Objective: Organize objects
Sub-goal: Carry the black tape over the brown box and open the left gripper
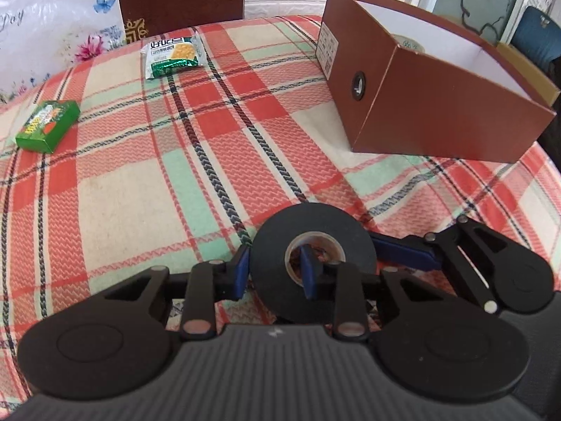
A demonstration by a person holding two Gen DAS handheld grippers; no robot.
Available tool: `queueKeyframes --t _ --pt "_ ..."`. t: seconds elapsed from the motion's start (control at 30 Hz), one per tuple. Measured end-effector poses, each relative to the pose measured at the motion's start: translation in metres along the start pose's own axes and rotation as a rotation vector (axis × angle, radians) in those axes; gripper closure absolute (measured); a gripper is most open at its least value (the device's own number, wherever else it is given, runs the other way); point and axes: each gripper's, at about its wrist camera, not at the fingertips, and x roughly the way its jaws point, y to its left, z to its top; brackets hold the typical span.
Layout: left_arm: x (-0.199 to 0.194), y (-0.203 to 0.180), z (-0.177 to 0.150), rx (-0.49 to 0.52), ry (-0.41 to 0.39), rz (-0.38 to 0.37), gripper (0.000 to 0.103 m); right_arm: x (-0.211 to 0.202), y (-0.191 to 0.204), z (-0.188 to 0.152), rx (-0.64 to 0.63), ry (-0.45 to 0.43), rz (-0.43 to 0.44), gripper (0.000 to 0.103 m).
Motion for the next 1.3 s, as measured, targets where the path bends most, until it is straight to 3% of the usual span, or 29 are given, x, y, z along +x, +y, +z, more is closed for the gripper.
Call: queueKeyframes --t 0.2,0.3,0.5,0.7,0.87,1.13,1.2,1.3 --pt "-0.01 -0.003 0.002 -0.009 -0.009 0.017 0.072 -0.004 0.003 -0.001 0.008 -0.021 -0.01 0.027" --pt "-0.032 -0.015 0.011 0.038 -0.071 0.025 0.072 -0.018 0.006 0.001 0.015 -0.075 -0.037 0.027" --pt "-0.066 -0.051 0.057 0.123 -0.212 -0.014 0.072 -0.056 -0.015 0.023 0.033 -0.231 -0.15 0.027" --pt "-0.067 -0.095 0.1 0.182 -0.303 -0.06 0.072 -0.079 -0.062 0.045 0.045 -0.321 -0.269 0.027" --pt "-0.041 -0.126 0.132 0.202 -0.299 -0.102 0.073 -0.075 -0.103 0.052 0.051 -0.338 -0.356 0.027" --pt "0.003 -0.172 0.159 0.265 -0.267 -0.091 0.072 -0.045 -0.166 0.05 0.122 -0.298 -0.45 0.026" --pt "0.013 -0.176 0.162 0.265 -0.261 -0.064 0.055 -0.034 -0.178 0.05 0.134 -0.273 -0.472 0.026" --pt "0.021 -0.172 0.161 0.262 -0.242 -0.042 0.053 -0.025 -0.188 0.048 0.151 -0.268 -0.487 0.02"
